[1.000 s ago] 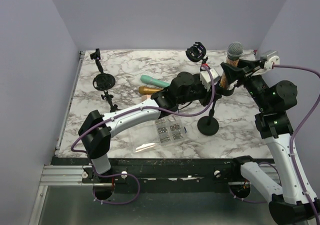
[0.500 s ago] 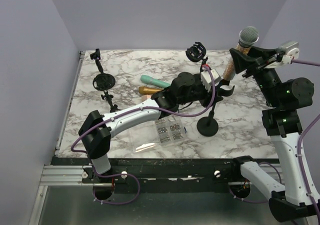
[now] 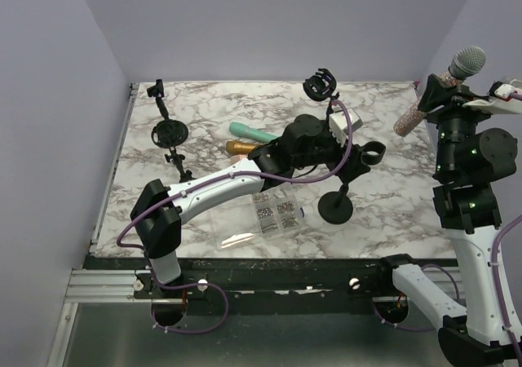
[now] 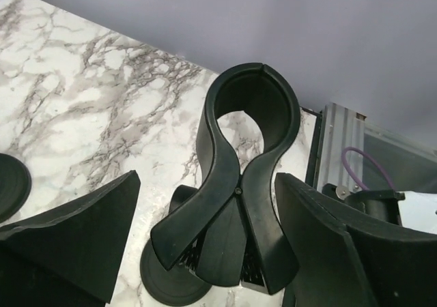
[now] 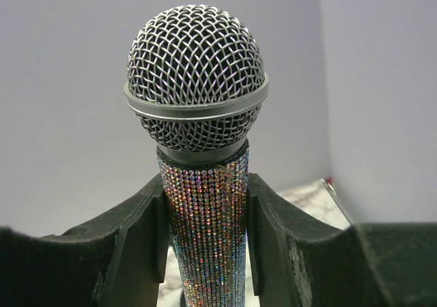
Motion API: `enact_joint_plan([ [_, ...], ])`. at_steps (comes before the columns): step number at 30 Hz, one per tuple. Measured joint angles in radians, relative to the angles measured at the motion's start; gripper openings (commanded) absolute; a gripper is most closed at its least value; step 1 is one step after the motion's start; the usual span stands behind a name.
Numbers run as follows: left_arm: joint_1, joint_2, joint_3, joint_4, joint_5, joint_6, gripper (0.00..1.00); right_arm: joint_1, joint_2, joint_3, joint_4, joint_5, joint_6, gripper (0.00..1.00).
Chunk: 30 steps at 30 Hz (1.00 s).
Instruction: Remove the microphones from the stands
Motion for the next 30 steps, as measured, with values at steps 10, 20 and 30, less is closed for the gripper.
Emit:
enact_joint_plan([
  [10, 0.001, -0.049, 0.023, -0.111, 0.041, -0.031, 0.84, 0.000, -0.007, -0.103, -0.109, 0.157, 0.025, 0.01],
  [20, 0.048, -0.105, 0.171, -0.213, 0.048, -0.017, 0.72, 0.000, -0.023, -0.144, -0.124, 0.161, 0.039, 0.01],
  [30, 0.055, 0.072, 0.406, -0.271, 0.090, -0.003, 0.55, 0.000, -0.052, -0.147, -0.124, 0.159, 0.037, 0.01],
])
